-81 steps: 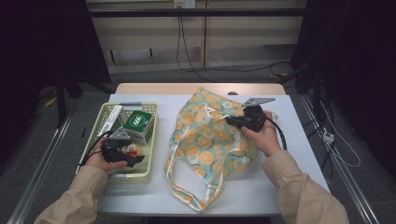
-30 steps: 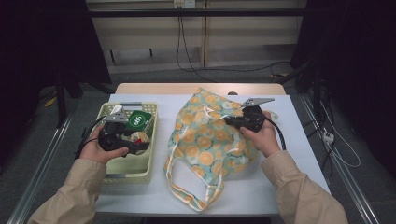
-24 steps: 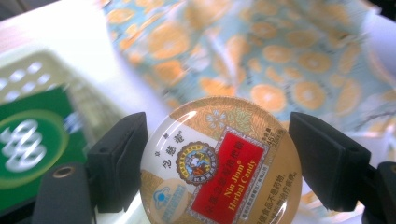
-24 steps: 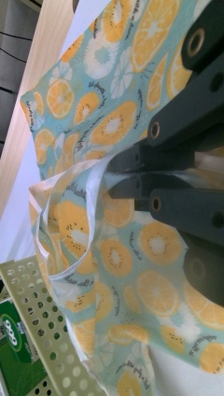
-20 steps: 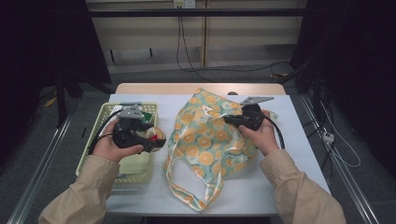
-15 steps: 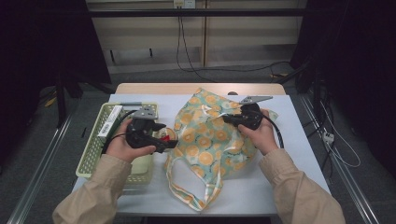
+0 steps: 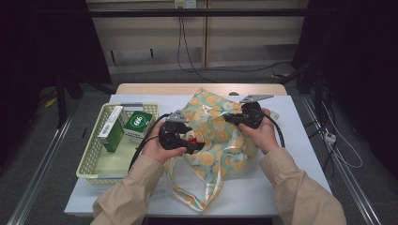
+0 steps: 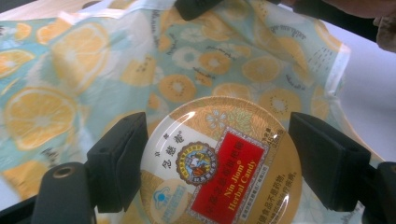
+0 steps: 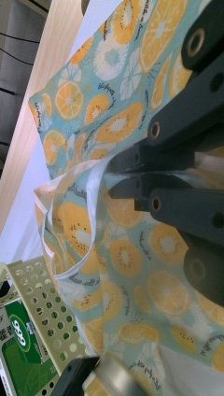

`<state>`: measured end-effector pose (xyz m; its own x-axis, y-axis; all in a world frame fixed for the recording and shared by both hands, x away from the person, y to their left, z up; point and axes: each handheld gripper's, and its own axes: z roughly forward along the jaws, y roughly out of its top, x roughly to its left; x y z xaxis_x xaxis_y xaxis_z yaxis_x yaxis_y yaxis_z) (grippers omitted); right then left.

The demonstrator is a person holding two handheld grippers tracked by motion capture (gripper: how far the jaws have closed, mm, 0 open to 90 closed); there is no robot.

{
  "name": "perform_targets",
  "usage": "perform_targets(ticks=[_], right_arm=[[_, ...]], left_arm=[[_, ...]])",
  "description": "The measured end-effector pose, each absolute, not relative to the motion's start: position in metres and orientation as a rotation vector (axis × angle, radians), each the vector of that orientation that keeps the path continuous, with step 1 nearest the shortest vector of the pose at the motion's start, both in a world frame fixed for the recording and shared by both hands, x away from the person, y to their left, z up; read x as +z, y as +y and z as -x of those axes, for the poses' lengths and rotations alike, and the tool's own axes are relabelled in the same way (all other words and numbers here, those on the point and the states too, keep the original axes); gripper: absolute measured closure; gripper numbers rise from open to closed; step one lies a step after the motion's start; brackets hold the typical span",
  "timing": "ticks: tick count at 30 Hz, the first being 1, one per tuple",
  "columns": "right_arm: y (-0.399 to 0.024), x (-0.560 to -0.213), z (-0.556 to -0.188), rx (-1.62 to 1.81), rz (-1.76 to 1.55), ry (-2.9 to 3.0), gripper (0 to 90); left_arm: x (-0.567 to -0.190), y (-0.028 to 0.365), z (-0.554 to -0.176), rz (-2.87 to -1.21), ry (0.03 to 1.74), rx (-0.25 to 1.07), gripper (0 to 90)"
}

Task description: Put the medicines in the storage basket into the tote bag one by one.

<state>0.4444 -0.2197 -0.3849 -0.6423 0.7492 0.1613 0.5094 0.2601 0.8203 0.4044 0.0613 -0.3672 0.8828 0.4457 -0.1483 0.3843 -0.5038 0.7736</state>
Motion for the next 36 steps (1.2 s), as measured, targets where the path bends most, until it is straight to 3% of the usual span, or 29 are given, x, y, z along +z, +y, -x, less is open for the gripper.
perform_targets(ticks=[36], right_arm=[[-0.226,-0.383,-0.446,1.339,-1.198,2.253,88.0]], left_arm=[[-0.404,0.003,-0.439,-2.162,0.616,0.087,21.5]])
